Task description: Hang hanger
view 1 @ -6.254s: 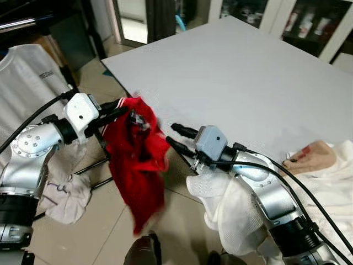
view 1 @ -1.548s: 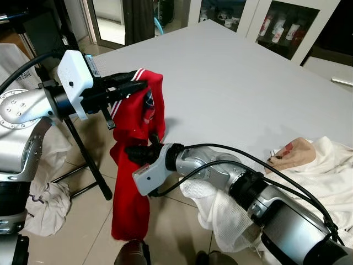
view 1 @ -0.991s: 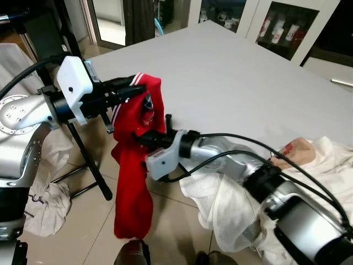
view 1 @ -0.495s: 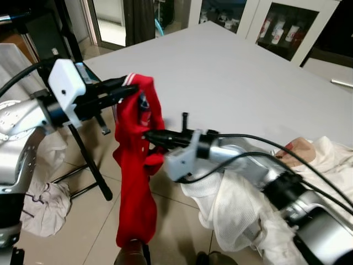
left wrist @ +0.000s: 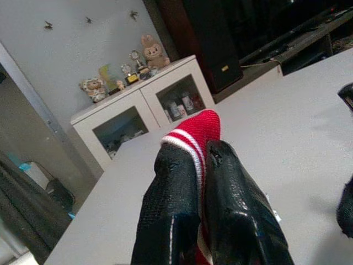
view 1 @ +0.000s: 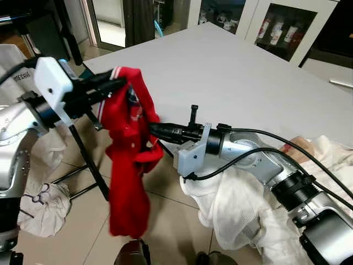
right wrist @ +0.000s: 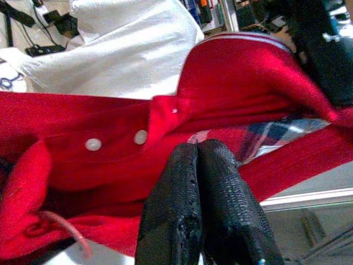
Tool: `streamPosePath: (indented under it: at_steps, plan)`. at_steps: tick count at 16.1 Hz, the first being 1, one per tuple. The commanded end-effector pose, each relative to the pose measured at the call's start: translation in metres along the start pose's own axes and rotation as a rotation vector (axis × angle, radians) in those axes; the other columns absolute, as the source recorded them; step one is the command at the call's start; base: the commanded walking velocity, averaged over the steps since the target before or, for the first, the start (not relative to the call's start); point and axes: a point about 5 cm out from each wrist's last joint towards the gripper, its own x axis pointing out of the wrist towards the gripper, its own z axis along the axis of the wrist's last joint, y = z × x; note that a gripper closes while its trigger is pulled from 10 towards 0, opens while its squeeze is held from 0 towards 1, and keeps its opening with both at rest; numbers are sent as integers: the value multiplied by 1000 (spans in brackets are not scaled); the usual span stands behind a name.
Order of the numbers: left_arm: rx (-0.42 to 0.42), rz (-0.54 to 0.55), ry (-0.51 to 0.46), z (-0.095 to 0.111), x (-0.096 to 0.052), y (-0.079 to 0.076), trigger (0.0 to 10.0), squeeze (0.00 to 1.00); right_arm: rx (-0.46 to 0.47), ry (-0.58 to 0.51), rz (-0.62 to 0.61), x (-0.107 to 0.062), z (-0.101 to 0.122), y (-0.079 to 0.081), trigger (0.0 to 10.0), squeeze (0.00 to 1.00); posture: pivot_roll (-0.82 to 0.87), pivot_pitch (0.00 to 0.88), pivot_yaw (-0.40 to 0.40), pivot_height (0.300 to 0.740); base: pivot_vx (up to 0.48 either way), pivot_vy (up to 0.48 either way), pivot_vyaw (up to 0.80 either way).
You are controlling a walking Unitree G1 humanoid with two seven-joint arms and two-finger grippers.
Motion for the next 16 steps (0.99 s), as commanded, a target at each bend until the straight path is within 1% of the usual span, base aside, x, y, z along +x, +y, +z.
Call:
streamPosePath:
  at_steps: [1, 2, 3, 4, 5, 6, 7, 8, 10, 12, 14, 15, 16]
  plan:
    - [57, 22, -47, 17, -2, 9, 10000, 0, 115, -2, -52, 1, 3, -1, 10000, 286, 98, 58, -5, 740, 0, 0, 0]
    - [61, 30, -45, 17, -3, 11, 10000, 0, 254, -3, -130, 3, 2, -6, 10000, 282, 100, 58, -5, 740, 0, 0, 0]
    - [64, 39, -45, 18, -4, 13, 10000, 0, 405, -6, -236, 3, 1, -14, 10000, 259, 101, 58, -5, 740, 0, 0, 0]
    - [59, 52, -52, 19, -5, 14, 10000, 0, 509, -13, -314, 3, -1, -20, 10000, 239, 102, 59, -4, 740, 0, 0, 0]
    - [35, 81, -71, 19, -6, 15, 10000, 0, 645, -25, -430, 2, -3, -27, 10000, 0, 100, 60, -6, 740, 0, 0, 0]
    - [22, 95, -79, 18, -6, 15, 10000, 0, 693, -27, -479, 1, -5, -30, 10000, 0, 100, 60, -6, 740, 0, 0, 0]
    - [-6, 123, -104, 21, -7, 22, 10000, 0, 725, -36, -512, 0, -4, -32, 10000, 0, 97, 59, -9, 740, 0, 0, 0]
    - [-20, 134, -127, 25, -8, 29, 10000, 0, 745, -44, -514, 0, -3, -33, 10000, 0, 101, 60, -10, 740, 0, 0, 0]
    - [-14, 126, -136, 32, -9, 42, 10000, 0, 765, -52, -496, 0, -1, -32, 10000, 0, 107, 62, -11, 740, 0, 0, 0]
    - [10, 118, -132, 42, -11, 61, 10000, 0, 788, -70, -474, 0, 3, -31, 10000, 0, 114, 69, -7, 740, 0, 0, 0]
    - [33, 113, -140, 53, -12, 74, 10000, 0, 806, -89, -459, 0, 7, -31, 10000, 0, 113, 71, -13, 740, 0, 0, 0]
    - [40, 112, -140, 55, -12, 77, 10000, 0, 810, -95, -452, 0, 8, -30, 10000, 0, 112, 70, -15, 740, 0, 0, 0]
    - [57, 107, -144, 61, -10, 85, 10000, 0, 821, -110, -425, 0, 11, -29, 10000, 0, 111, 69, -17, 740, 0, 0, 0]
